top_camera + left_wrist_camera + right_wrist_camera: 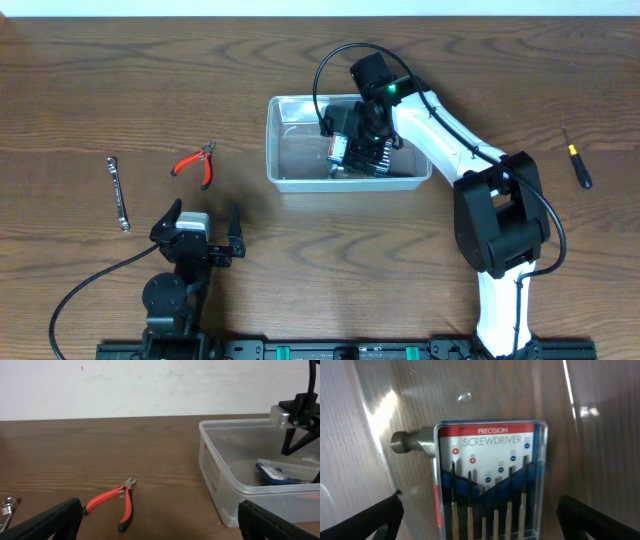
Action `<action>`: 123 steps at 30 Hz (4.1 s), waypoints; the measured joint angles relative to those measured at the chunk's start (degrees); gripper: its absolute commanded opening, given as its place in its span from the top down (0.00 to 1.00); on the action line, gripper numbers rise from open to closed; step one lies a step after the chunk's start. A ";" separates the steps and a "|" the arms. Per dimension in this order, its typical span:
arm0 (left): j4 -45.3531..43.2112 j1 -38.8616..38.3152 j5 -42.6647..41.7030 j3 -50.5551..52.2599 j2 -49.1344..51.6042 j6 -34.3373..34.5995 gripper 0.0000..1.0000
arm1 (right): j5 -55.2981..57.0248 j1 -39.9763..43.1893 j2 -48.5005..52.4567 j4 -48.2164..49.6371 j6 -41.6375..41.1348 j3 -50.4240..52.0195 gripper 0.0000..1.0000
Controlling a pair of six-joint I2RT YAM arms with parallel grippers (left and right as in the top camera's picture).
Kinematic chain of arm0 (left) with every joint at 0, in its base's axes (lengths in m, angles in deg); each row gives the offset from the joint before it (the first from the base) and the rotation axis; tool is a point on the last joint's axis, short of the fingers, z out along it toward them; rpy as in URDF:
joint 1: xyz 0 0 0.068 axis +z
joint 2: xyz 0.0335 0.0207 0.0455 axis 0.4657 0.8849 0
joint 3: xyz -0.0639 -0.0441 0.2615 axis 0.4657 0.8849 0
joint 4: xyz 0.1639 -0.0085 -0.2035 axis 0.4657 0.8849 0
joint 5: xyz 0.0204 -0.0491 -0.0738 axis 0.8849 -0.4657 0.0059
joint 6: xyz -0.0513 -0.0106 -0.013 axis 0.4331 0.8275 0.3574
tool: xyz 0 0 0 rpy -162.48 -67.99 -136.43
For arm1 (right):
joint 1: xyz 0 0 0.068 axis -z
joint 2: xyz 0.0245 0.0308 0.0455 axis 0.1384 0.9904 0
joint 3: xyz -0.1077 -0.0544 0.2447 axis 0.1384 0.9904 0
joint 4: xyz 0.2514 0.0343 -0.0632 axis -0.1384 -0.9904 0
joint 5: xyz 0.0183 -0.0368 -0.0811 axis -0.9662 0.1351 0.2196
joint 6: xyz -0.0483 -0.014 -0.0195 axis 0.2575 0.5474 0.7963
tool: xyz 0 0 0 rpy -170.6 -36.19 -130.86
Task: Pack container
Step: 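Carry the screwdriver case into the container and release it, then move the right gripper to the yellow screwdriver and grasp it, then carry the yellow screwdriver into the container and release it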
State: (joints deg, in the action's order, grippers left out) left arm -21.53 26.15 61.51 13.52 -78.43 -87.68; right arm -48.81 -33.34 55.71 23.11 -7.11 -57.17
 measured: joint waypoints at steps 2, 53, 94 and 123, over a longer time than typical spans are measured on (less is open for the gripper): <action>0.00 0.00 0.00 0.00 0.00 0.00 0.02 | 0.31 0.00 -0.02 -1.92 -0.33 -0.70 0.01; 0.07 0.00 0.00 0.00 0.00 3.93 0.02 | 13.33 58.55 12.15 -18.01 -16.28 -21.49 0.01; 0.07 0.00 0.00 0.00 0.00 4.07 0.02 | 13.07 56.02 10.86 -8.83 -17.16 -10.16 0.52; 0.07 0.00 0.00 0.00 0.00 4.07 0.02 | 10.56 54.99 10.75 -10.64 -18.21 -10.88 0.99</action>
State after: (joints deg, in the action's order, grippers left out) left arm -21.47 26.15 61.51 13.52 -78.43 -83.61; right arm -38.26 21.65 66.47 12.46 -25.32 -68.05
